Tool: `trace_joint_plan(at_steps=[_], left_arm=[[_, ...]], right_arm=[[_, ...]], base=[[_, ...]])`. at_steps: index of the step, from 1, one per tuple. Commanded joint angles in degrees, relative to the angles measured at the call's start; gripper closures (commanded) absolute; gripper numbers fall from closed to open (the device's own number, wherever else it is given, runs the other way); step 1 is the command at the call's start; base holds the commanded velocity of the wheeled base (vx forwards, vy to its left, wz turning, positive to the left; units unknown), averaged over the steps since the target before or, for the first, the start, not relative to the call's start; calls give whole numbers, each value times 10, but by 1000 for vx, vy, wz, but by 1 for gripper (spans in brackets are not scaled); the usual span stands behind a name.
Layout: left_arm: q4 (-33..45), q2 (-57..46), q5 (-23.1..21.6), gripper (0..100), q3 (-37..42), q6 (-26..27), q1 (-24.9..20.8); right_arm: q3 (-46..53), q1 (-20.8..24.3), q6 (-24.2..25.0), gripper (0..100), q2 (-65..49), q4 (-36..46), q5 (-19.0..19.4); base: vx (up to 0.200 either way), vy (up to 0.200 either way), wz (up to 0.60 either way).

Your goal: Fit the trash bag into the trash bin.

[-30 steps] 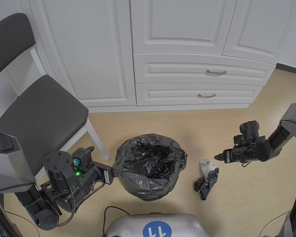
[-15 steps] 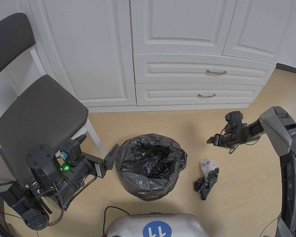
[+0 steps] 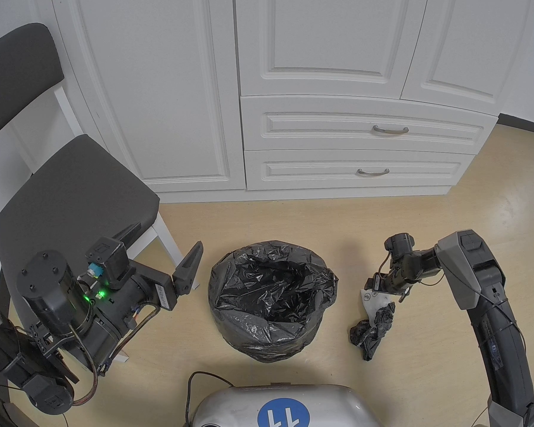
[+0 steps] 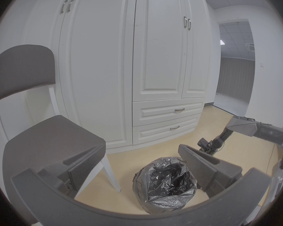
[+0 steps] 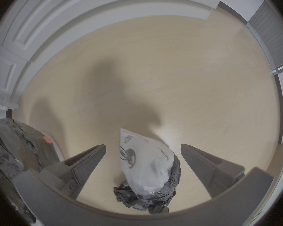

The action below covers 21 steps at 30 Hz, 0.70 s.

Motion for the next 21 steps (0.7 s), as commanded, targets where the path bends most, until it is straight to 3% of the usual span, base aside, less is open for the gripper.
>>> trace_joint_plan(at_steps=[1, 21], left_arm=[[0, -10, 0, 0, 0, 0, 0], [0, -10, 0, 0, 1, 0, -2]], right_arm=[[-3, -2, -1, 0, 25, 3, -1], [-3, -4, -39, 0, 27, 37, 6]], base=[[0, 0, 0], [0, 0, 0]])
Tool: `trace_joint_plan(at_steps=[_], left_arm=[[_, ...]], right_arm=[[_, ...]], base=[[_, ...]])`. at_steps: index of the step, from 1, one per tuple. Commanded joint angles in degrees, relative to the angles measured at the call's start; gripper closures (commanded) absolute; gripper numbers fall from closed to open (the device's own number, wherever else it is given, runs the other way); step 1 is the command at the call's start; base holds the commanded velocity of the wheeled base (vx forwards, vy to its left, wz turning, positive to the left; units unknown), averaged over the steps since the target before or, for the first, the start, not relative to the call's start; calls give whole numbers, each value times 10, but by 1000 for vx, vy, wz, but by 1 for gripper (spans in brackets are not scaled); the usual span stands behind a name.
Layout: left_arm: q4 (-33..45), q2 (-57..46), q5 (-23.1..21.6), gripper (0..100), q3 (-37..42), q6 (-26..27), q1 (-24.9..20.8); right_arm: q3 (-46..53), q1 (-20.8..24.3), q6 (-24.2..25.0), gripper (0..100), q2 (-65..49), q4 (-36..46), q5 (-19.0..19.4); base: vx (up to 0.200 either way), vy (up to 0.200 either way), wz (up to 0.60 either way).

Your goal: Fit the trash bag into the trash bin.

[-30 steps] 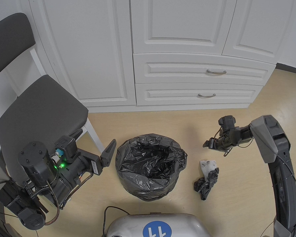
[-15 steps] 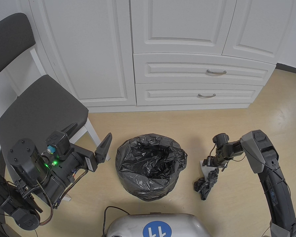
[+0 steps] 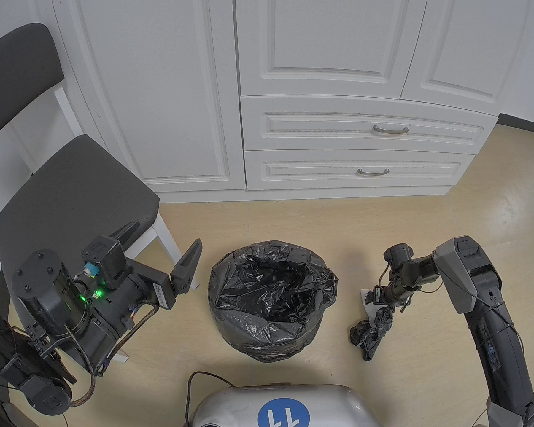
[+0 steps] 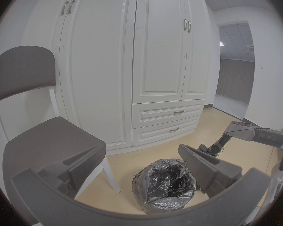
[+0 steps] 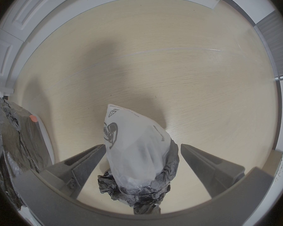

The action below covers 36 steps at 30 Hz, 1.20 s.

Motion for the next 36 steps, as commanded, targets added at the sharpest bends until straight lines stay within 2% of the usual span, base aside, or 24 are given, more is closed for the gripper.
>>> trace_joint_plan(at_steps=[1, 3, 4, 20, 25, 28, 29, 30, 34, 36], left_arm=[[0, 0, 0, 0, 0, 0, 1], [0, 0, 0, 0, 0, 0, 0], [0, 1, 0, 0, 0, 0, 0], [0, 2, 0, 0, 1, 1, 0], [0, -1, 0, 0, 1, 1, 0], [0, -2, 0, 0, 0, 1, 0], [0, -6, 0, 0, 0, 1, 0], [0, -8, 0, 0, 0, 1, 0], [0, -34, -1, 0, 0, 3, -1], [0, -48, -1, 0, 0, 10, -4]], right_arm=[[0, 0, 0, 0, 1, 0, 0], [0, 0, 0, 0, 1, 0, 0], [0, 0, 0, 100, 1, 0, 0], [0, 0, 8, 100, -1, -6, -8], [24, 5, 52, 100, -38, -34, -26], [63, 6, 66, 100, -53, -88, -26], [104, 6, 71, 100, -65, -155, -28], [111, 6, 71, 100, -66, -165, -28], [214, 8, 86, 100, -97, -370, -15], [257, 8, 99, 100, -105, -489, 6]], base=[[0, 0, 0], [0, 0, 0], [0, 0, 0], [0, 0, 0], [0, 0, 0], [0, 0, 0], [0, 0, 0], [0, 0, 0], [0, 0, 0], [0, 0, 0]])
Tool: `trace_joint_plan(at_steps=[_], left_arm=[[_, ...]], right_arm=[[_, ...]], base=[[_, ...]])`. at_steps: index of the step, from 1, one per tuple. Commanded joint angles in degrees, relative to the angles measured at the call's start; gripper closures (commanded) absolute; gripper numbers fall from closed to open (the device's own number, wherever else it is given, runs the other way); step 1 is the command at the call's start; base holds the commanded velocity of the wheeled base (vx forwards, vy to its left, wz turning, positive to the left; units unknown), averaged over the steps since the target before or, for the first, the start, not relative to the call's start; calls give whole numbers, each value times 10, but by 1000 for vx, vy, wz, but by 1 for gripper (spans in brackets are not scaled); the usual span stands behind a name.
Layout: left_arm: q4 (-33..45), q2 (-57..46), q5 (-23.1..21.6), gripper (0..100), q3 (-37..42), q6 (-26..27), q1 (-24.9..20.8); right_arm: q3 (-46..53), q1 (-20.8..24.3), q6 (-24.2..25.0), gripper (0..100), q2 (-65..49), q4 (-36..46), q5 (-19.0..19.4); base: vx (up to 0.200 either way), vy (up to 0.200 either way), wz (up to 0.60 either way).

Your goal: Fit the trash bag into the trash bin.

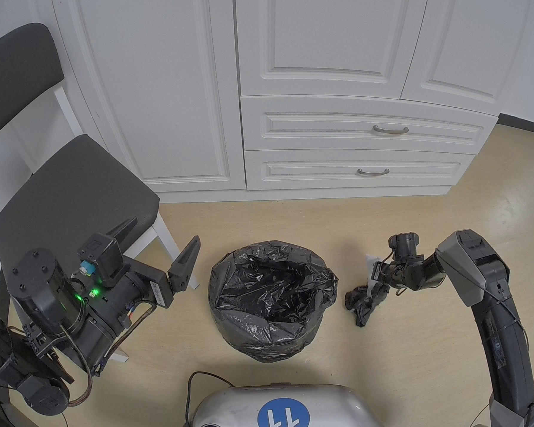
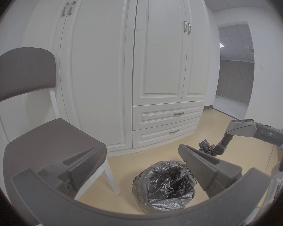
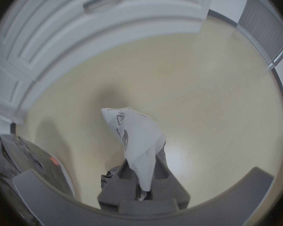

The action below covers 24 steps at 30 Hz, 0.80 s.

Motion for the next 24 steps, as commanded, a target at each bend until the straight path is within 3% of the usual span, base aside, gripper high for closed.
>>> trace_joint_plan(at_steps=[1, 6, 15, 24], left_arm=[[1, -45, 0, 0, 0, 14, -5], [0, -64, 0, 0, 0, 31, -5], [0, -86, 0, 0, -3, 38, -21], [0, -105, 0, 0, -1, 63, -33]], right_arm=[[154, 2, 33, 100, -52, -268, 44], [180, -5, 37, 100, -42, -428, 92], [184, -12, 59, 100, -77, -520, 91], [292, 2, 46, 100, -225, -605, 89]], base=[[0, 0, 0], [0, 0, 0], [0, 0, 0], [0, 0, 0]])
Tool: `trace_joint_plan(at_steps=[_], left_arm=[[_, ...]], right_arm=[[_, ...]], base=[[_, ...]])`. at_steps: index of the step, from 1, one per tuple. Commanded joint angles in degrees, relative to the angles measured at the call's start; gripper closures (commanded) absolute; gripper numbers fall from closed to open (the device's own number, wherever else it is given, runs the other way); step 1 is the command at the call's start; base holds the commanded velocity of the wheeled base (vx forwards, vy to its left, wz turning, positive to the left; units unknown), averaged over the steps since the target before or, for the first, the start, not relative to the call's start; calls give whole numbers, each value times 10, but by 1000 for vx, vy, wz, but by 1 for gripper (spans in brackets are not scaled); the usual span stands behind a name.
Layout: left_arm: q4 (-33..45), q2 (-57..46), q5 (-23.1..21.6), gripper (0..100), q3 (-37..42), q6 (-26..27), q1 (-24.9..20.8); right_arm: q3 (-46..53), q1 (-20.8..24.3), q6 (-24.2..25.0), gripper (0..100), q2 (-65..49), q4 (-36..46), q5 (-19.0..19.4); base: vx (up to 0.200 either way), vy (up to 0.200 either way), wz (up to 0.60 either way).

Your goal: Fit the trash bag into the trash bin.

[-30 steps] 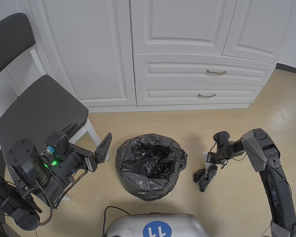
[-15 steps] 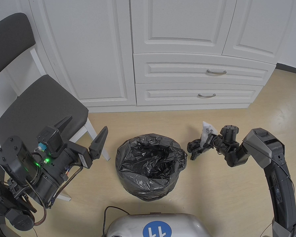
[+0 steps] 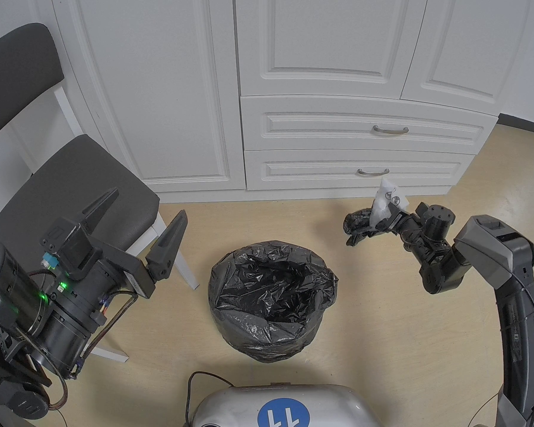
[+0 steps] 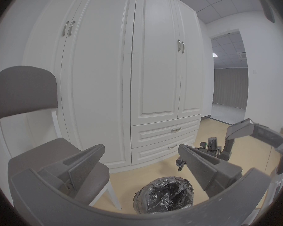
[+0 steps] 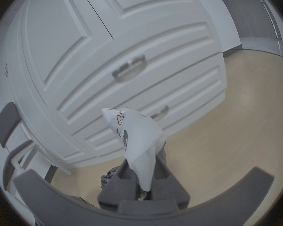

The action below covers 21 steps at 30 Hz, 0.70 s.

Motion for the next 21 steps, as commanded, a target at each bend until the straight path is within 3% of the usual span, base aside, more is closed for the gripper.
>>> trace_joint_plan(at_steps=[1, 10, 17, 21], left_arm=[[0, -19, 1, 0, 2, 20, -7], [0, -28, 3, 0, 0, 36, -3], [0, -46, 3, 0, -3, 50, 14], [0, -50, 2, 0, -3, 65, 36]], right_arm=[[66, 13, -9, 100, -104, -42, 1], [159, 57, -91, 100, -194, -136, -3], [203, 87, -159, 100, -243, -139, -7], [225, 104, -173, 100, -268, -139, -18]], base=[[0, 0, 0], [0, 0, 0], [0, 0, 0], [0, 0, 0]])
